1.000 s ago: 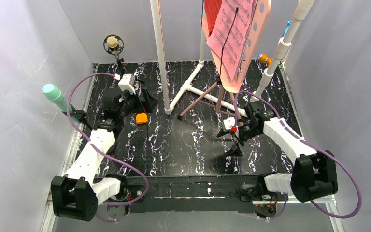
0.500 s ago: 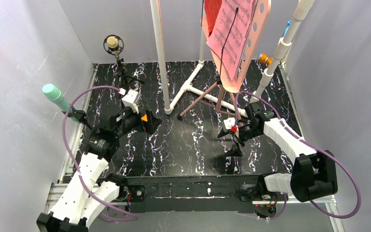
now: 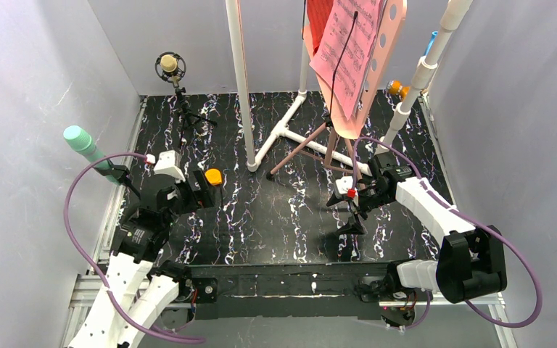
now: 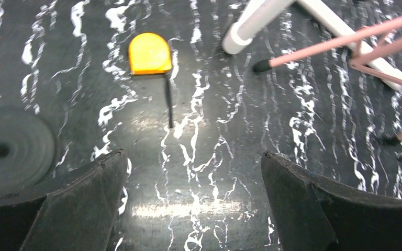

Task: Pack up the instrument practice props
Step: Pick up the microphone stand with the microphone from the center of the board.

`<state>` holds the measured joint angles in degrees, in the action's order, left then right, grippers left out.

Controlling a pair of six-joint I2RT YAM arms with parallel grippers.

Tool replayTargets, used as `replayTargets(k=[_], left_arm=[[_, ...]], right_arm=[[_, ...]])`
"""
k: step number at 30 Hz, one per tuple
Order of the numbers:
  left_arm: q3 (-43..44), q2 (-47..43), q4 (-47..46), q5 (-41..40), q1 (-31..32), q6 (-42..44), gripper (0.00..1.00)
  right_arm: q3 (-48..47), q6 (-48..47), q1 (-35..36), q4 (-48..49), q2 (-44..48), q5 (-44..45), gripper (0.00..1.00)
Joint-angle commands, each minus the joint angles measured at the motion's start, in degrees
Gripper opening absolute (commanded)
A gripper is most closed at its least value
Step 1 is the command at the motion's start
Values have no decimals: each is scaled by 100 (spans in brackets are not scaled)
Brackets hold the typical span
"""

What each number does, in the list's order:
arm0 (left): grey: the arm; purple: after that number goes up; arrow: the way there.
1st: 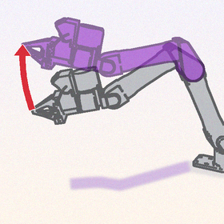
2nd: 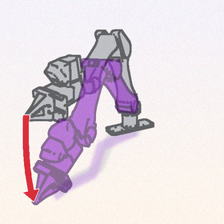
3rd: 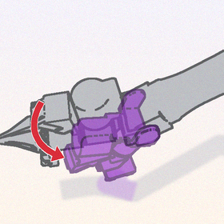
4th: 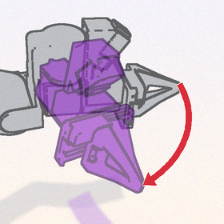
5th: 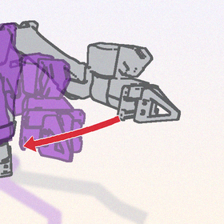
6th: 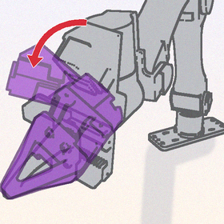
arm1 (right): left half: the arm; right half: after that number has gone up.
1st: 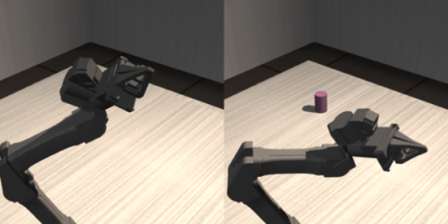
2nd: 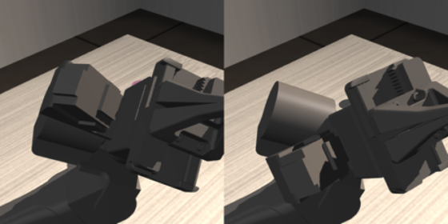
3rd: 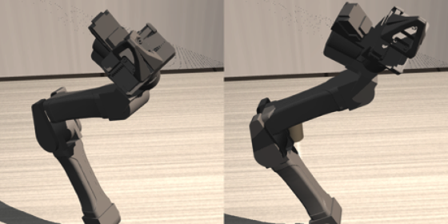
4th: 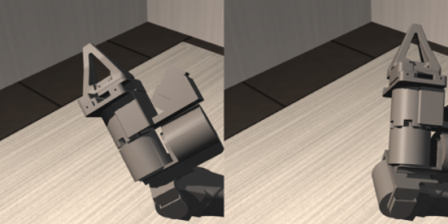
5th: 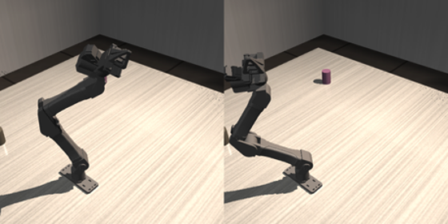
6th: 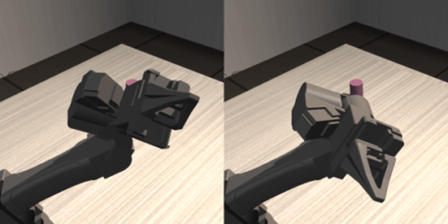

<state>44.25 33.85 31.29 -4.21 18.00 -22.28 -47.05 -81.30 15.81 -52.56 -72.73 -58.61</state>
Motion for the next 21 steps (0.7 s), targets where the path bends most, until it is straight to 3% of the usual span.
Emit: replayTargets(k=[1, 11, 16, 21], left_arm=[[482, 87, 876, -1301, -7, -743, 98], [627, 49, 1436, -3315, -2, -1083, 95], [229, -262, 944, -4442, 1, -907, 88], [-361, -198, -225, -5368, -4, -325, 76]], right_arm=[[3, -35, -17, -10, 13, -89, 100], [20, 0, -17, 41, -18, -80, 100], [25, 26, -17, 54, -37, -72, 100], [29, 33, -17, 61, -39, -72, 100]])
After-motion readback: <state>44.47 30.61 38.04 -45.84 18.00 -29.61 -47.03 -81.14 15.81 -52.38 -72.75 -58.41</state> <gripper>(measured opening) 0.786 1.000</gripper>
